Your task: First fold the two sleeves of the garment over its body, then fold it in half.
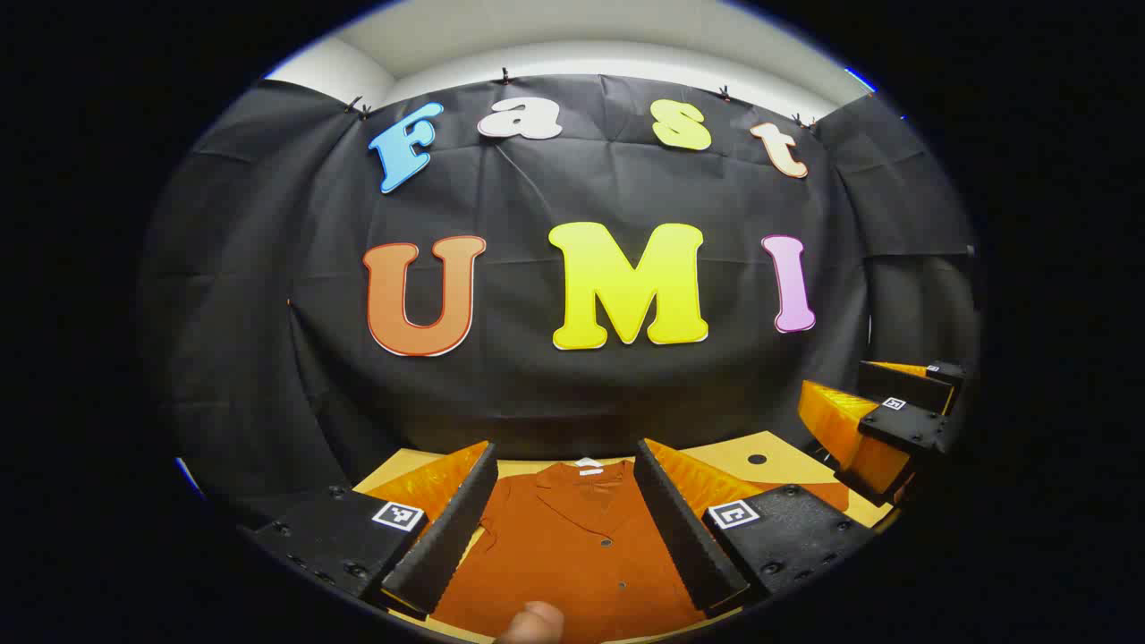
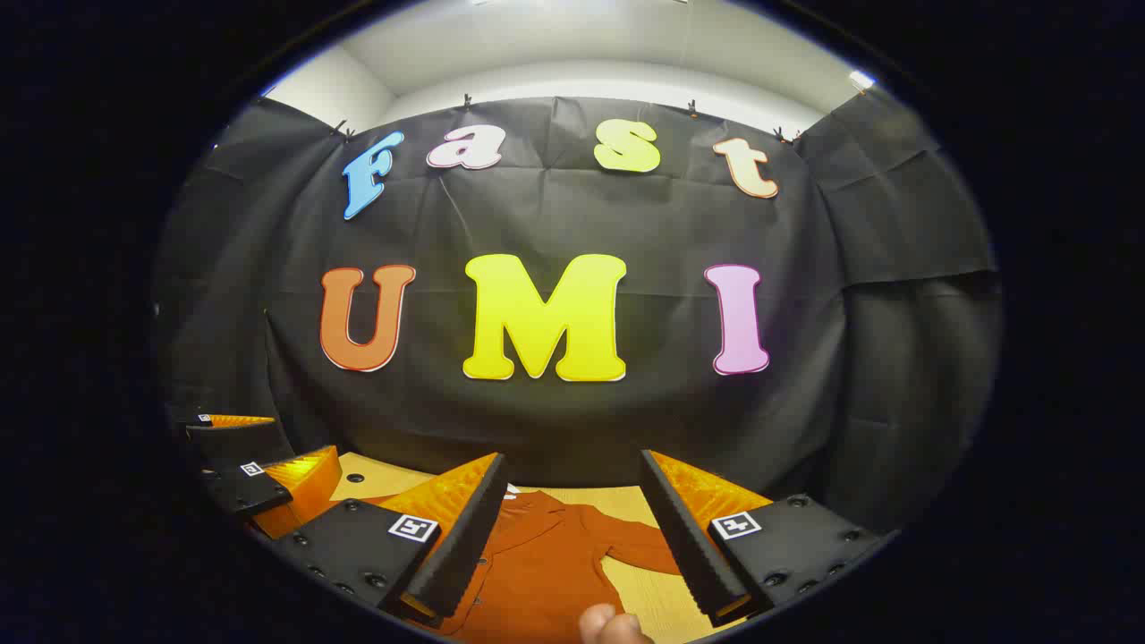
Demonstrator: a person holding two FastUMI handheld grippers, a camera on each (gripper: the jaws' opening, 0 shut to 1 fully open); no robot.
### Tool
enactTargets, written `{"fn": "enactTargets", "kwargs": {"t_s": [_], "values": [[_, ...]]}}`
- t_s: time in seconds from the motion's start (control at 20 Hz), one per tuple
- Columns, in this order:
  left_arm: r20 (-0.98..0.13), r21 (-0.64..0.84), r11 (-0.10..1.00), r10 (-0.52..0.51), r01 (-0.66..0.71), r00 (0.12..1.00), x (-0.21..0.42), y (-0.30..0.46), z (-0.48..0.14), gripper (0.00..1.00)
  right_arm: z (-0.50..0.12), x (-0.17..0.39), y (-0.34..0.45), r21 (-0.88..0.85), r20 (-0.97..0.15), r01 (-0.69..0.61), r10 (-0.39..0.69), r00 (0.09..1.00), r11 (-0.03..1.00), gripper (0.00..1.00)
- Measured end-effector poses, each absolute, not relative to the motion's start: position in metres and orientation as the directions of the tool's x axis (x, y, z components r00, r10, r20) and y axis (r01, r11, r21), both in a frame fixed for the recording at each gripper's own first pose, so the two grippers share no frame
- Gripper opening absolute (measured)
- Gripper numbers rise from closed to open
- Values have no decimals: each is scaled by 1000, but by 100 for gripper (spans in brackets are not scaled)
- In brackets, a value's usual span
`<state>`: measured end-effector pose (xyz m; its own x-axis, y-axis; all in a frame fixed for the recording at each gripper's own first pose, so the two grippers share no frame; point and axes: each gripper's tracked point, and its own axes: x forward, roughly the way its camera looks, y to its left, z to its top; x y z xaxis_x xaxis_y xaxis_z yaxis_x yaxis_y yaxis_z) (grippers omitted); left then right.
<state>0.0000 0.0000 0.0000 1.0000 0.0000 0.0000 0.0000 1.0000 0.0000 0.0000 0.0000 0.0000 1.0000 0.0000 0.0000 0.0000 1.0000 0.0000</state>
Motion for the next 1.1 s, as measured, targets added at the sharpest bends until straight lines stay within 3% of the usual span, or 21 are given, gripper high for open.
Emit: {"fn": "enactTargets", "kwargs": {"t_s": [1.1], "values": [[43, 31, 999, -24, 22, 999, -12, -30, 5, 99, 11, -5, -28, -19, 26, 20, -19, 999, 1000, 94]]}}
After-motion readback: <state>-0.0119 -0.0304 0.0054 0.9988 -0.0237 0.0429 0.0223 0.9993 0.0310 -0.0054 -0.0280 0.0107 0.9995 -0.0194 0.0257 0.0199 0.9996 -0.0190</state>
